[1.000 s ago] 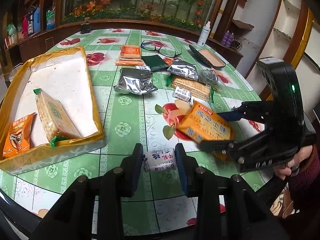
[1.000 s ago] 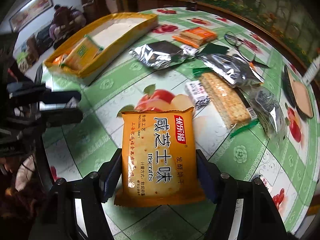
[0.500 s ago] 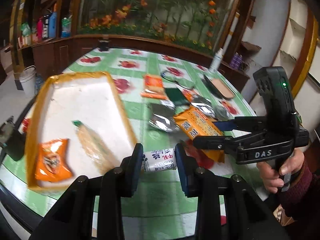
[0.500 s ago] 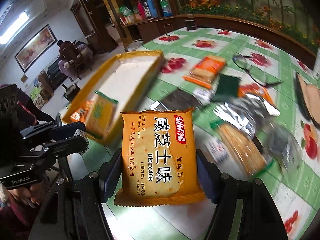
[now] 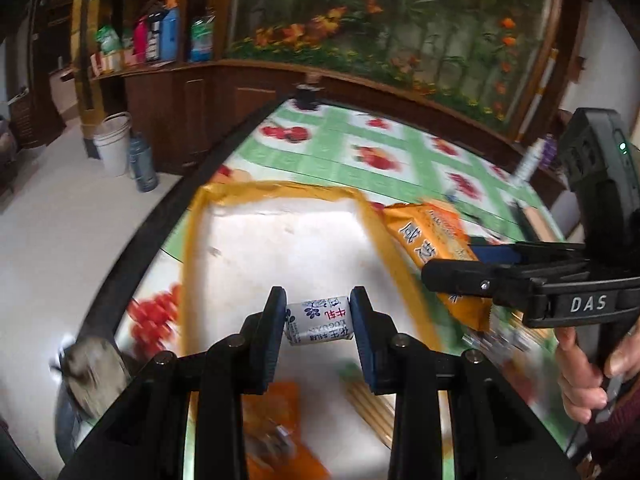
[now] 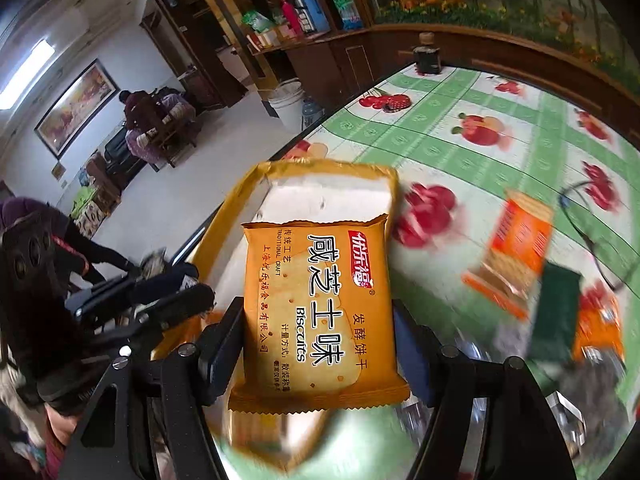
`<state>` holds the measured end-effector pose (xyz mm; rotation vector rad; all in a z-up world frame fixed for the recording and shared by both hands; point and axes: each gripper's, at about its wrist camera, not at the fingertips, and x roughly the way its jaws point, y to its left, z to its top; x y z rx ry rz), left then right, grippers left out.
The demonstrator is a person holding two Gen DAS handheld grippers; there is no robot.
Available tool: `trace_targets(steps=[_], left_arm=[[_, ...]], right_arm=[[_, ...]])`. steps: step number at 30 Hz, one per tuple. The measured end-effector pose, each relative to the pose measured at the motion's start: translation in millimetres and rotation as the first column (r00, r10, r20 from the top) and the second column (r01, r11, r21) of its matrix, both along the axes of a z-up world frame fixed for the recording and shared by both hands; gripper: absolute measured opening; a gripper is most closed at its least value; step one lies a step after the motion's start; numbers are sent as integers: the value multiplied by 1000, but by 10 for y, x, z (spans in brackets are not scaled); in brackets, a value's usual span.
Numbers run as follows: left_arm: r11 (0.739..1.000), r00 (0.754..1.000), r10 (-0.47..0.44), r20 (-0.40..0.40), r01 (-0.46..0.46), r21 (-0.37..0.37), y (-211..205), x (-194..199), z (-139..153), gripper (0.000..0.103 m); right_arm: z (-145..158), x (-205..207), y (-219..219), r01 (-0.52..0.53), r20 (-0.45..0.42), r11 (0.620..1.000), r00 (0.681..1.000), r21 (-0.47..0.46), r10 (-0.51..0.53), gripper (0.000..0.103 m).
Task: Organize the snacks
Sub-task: 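Place the biscuit packet in the tray with the right gripper while the left places a milk carton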
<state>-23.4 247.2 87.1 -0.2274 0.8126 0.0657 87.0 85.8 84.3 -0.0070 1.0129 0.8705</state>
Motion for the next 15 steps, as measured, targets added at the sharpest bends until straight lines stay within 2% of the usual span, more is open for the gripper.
trace_targets(steps=[4, 7, 12, 15], left_arm=[[997, 995, 71, -73, -74, -35, 234, 301, -184, 32], [992, 987, 114, -117, -118, -34, 298, 450, -331, 32], [990, 977, 133, -167, -137, -13, 307, 575, -514, 32], [990, 977, 135, -166, -140, -17, 297, 590, -511, 32]], right_arm=[[-106, 362, 365, 35, -49, 999, 998, -14, -36, 74], [-205, 546, 553, 44, -80, 999, 996, -25, -46, 74], [-377, 694, 891, 43, -95, 996, 994, -75, -50, 74], [-472, 762, 1015, 48, -100, 993, 993, -103, -58, 74]])
